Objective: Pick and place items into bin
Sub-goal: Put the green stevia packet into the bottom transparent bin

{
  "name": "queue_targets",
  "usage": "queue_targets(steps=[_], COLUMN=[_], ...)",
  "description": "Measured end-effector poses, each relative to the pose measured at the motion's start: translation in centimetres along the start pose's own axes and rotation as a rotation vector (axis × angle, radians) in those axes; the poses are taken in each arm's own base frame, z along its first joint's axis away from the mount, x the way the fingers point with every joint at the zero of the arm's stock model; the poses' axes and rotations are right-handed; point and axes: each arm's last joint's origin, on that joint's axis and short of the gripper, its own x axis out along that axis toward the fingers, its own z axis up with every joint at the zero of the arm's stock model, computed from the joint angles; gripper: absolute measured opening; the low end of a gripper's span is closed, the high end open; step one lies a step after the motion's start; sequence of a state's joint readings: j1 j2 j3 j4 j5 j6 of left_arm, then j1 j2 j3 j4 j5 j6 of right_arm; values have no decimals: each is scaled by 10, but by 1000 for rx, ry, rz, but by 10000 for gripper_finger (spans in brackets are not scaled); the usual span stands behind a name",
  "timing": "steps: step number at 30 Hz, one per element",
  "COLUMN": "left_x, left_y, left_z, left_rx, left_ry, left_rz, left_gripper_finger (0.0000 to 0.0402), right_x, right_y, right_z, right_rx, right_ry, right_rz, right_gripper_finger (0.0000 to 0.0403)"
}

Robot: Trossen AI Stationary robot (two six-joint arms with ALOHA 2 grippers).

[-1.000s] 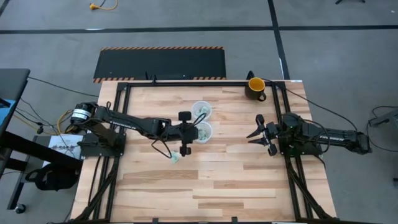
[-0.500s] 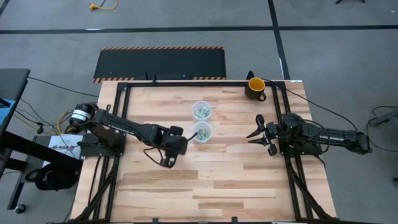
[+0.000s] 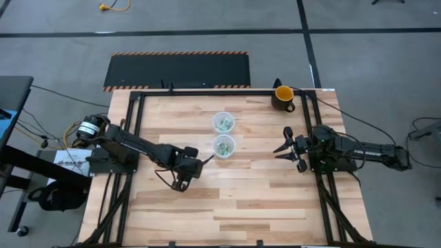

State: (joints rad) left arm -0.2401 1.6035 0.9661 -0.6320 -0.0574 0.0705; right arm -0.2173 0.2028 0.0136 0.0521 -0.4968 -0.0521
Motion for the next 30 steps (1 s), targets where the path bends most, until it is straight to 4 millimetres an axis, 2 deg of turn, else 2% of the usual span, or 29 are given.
queue_targets(steps=[16,26,30], left_x=[1,2,17], left_y=[0,0,-1], left_z=[-1,-1,1], left_rx=[102,103,103], left_ry=[-3,1,29], left_rz=[3,9,-8], left_gripper_finger=[205,213,213], right_x=[0,0,0], right_y=[0,0,0], right_z=[0,0,0], right_rx=[0,0,0], right_ry=[0,0,0], right_rz=[0,0,0], right_gripper_finger=[87,87,87])
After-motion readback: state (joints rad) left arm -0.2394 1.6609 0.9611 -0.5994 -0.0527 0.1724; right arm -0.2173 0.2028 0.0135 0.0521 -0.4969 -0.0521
